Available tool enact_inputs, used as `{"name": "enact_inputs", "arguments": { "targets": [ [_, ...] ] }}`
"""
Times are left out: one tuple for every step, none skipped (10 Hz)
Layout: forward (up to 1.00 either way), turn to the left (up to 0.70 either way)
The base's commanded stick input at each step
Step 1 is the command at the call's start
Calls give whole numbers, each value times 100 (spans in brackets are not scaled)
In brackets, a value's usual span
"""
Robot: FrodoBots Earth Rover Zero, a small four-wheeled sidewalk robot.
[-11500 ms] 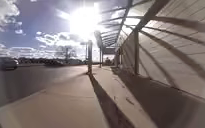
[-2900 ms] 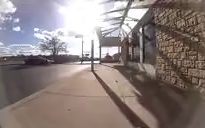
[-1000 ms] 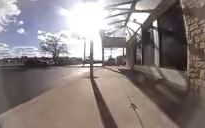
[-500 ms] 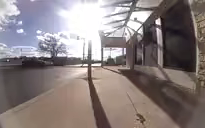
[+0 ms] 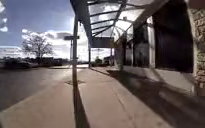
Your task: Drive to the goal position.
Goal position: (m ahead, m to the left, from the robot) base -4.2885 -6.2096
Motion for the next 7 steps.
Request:
{"name": "enact_inputs", "arguments": {
  "targets": [
    [85, 0],
    [85, 0],
    [85, 0],
    [85, 0],
    [85, 0],
    [85, 0],
    [85, 0]
  ]
}}
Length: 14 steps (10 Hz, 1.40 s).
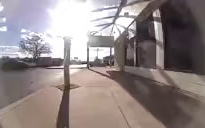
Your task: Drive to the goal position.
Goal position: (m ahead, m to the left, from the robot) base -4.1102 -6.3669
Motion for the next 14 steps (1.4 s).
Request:
{"name": "enact_inputs", "arguments": {
  "targets": [
    [85, 0],
    [85, 0],
    [85, 0],
    [85, 0],
    [85, 0],
    [85, 0],
    [85, 0],
    [85, 0],
    [85, 0],
    [85, 0],
    [85, 0],
    [85, 0],
    [85, 0],
    [85, 0]
  ]
}}
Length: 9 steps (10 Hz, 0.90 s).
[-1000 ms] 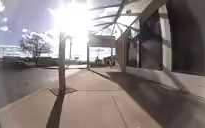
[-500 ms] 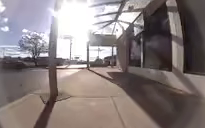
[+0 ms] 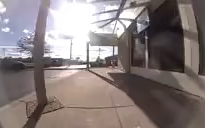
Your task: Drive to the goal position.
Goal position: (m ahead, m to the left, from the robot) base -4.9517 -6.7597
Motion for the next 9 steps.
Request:
{"name": "enact_inputs", "arguments": {
  "targets": [
    [85, 0],
    [85, 0],
    [85, 0],
    [85, 0],
    [85, 0],
    [85, 0],
    [85, 0],
    [85, 0],
    [85, 0]
  ]
}}
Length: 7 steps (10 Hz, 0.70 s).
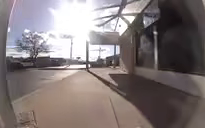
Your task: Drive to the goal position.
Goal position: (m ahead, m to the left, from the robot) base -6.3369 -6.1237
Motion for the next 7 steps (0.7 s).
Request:
{"name": "enact_inputs", "arguments": {
  "targets": [
    [85, 0],
    [85, 0],
    [85, 0],
    [85, 0],
    [85, 0],
    [85, 0],
    [85, 0]
  ]
}}
